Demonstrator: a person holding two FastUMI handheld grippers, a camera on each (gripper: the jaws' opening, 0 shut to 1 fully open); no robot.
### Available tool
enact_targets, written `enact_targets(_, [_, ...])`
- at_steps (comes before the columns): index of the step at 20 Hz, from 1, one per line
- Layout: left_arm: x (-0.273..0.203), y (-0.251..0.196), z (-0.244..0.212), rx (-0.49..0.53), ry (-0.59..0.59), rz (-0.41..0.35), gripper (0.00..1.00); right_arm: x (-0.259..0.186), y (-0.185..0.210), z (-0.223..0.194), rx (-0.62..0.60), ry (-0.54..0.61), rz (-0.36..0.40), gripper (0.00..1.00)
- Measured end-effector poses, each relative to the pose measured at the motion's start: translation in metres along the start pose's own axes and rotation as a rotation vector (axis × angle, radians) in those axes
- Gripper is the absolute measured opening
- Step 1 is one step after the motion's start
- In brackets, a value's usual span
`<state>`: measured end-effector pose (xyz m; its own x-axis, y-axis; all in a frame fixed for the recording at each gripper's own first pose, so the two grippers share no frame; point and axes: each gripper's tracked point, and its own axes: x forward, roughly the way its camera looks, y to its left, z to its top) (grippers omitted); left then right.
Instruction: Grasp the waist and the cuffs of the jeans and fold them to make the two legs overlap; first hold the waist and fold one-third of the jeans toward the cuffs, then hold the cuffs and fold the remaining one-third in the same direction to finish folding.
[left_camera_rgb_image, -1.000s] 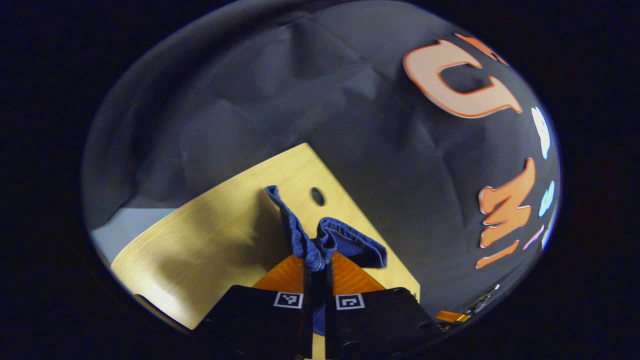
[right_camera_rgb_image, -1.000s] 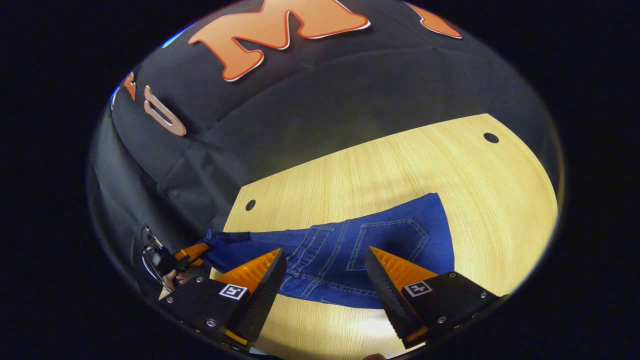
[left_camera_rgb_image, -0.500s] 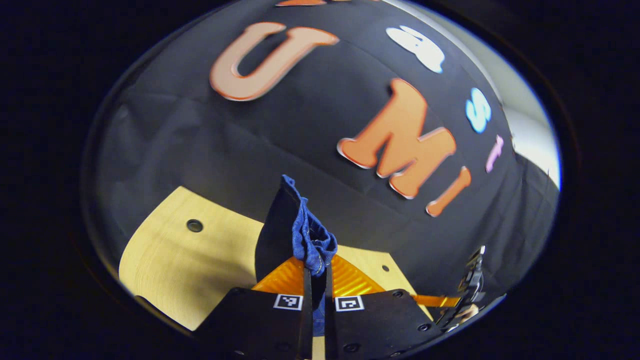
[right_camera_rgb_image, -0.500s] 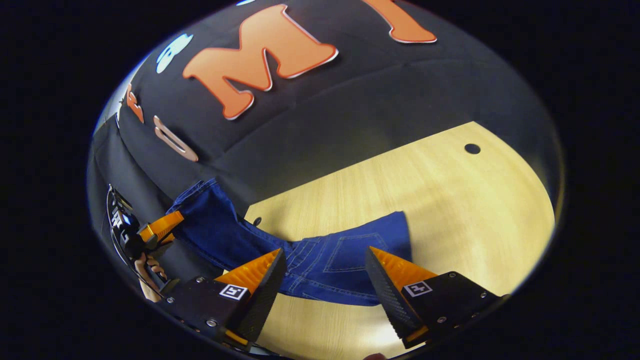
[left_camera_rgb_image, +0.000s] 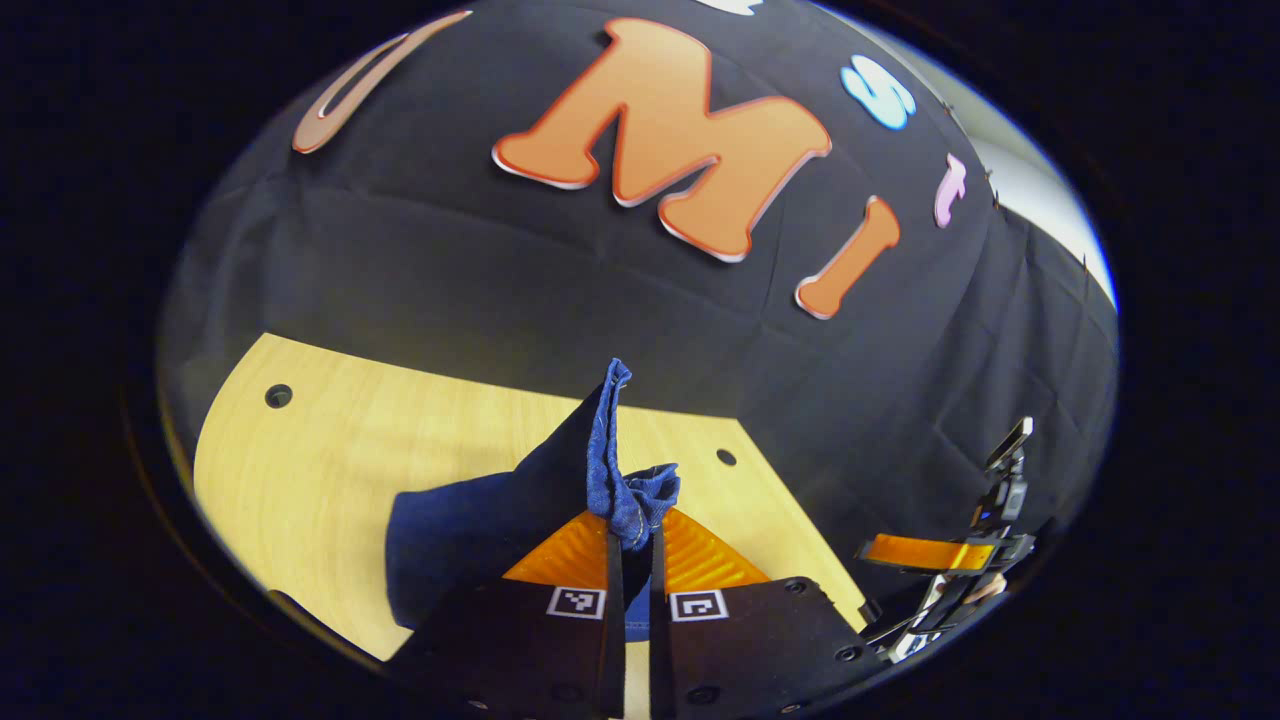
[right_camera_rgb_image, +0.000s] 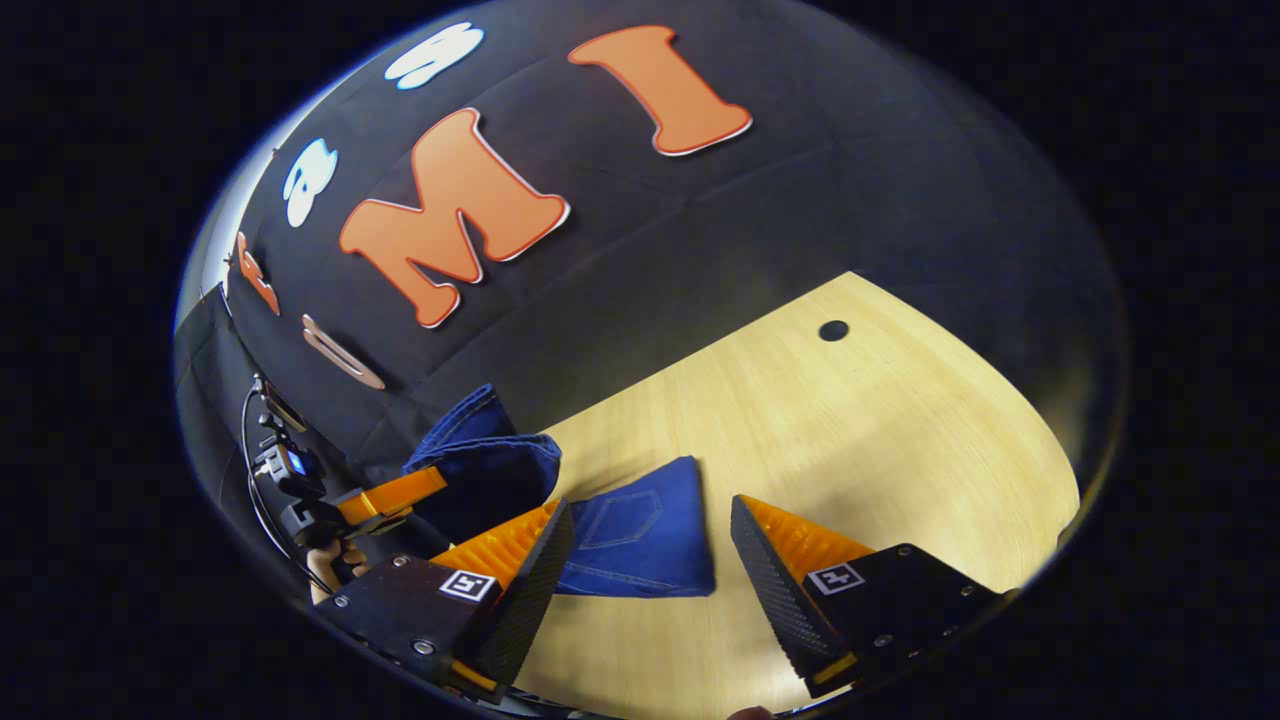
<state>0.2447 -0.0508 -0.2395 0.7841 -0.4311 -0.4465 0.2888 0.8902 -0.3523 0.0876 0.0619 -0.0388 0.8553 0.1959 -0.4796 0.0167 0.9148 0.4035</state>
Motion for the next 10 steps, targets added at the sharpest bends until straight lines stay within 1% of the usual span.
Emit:
enact_targets(1, [0.013, -0.012, -0.014, 0.025, 0.026, 0.010, 0.07, -0.006, -0.012, -0.002, 0.021, 0.000, -0.006, 0.98])
enact_targets(2, [0.024, -0.022, -0.032, 0.053, 0.051, 0.023, 0.10, -0.012, -0.024, -0.005, 0.043, 0.005, -0.011, 0.98])
enact_targets(5, [0.057, -0.037, -0.082, 0.149, 0.136, 0.083, 0.10, -0.021, -0.048, -0.019, 0.083, 0.026, -0.036, 0.98])
enact_targets(8, [0.086, -0.041, -0.135, 0.243, 0.218, 0.159, 0.10, -0.023, -0.058, -0.026, 0.095, 0.045, -0.048, 0.98])
enact_targets(10, [0.096, -0.038, -0.163, 0.279, 0.259, 0.218, 0.10, -0.024, -0.063, -0.030, 0.084, 0.056, -0.056, 0.98])
